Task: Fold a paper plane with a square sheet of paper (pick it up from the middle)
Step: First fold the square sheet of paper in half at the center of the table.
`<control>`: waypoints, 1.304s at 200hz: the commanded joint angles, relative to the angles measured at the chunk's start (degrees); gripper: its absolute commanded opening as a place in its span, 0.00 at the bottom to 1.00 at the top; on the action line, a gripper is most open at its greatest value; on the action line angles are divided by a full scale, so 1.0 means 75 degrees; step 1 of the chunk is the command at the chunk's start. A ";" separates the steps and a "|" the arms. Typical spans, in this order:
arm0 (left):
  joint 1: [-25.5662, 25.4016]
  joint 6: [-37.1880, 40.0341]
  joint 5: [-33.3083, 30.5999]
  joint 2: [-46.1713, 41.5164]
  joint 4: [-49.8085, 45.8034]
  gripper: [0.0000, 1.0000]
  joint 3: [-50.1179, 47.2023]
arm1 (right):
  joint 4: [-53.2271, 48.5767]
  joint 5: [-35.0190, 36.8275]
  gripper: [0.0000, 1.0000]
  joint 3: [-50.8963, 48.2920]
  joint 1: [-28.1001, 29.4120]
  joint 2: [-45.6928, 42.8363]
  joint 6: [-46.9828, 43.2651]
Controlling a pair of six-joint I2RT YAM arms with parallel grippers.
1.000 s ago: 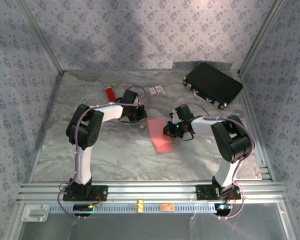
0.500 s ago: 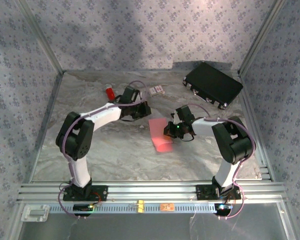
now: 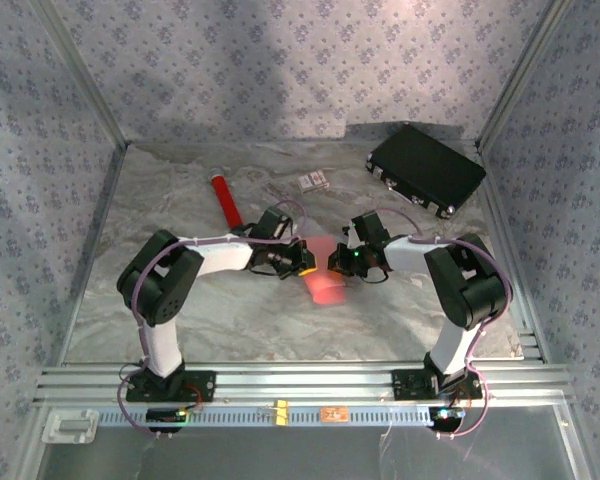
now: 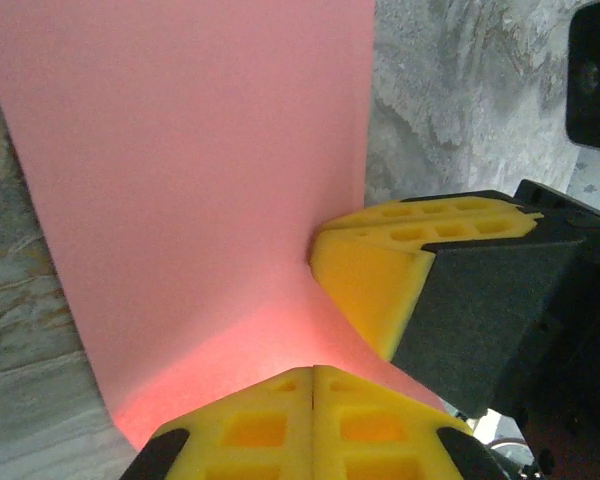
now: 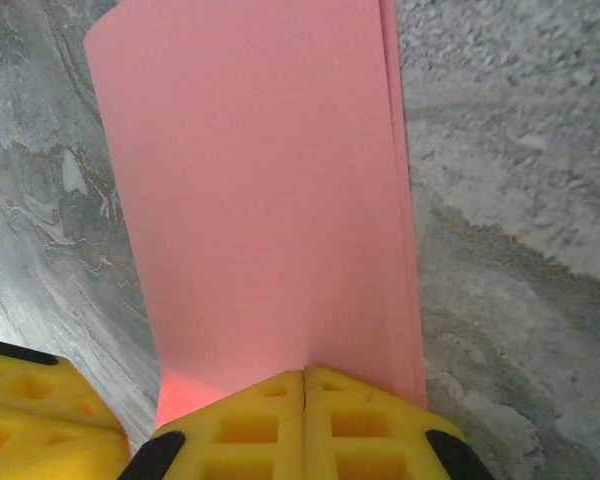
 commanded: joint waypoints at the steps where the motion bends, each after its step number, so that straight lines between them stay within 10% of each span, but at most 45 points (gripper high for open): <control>1: 0.0004 -0.0167 0.0357 0.0158 0.0472 0.05 -0.0103 | -0.0872 0.0679 0.00 -0.0282 0.0001 0.0173 -0.0013; 261: -0.0362 -0.0325 0.0069 -0.0116 0.0427 0.05 -0.0914 | -0.0900 0.0750 0.00 -0.0334 -0.0010 0.0233 -0.0007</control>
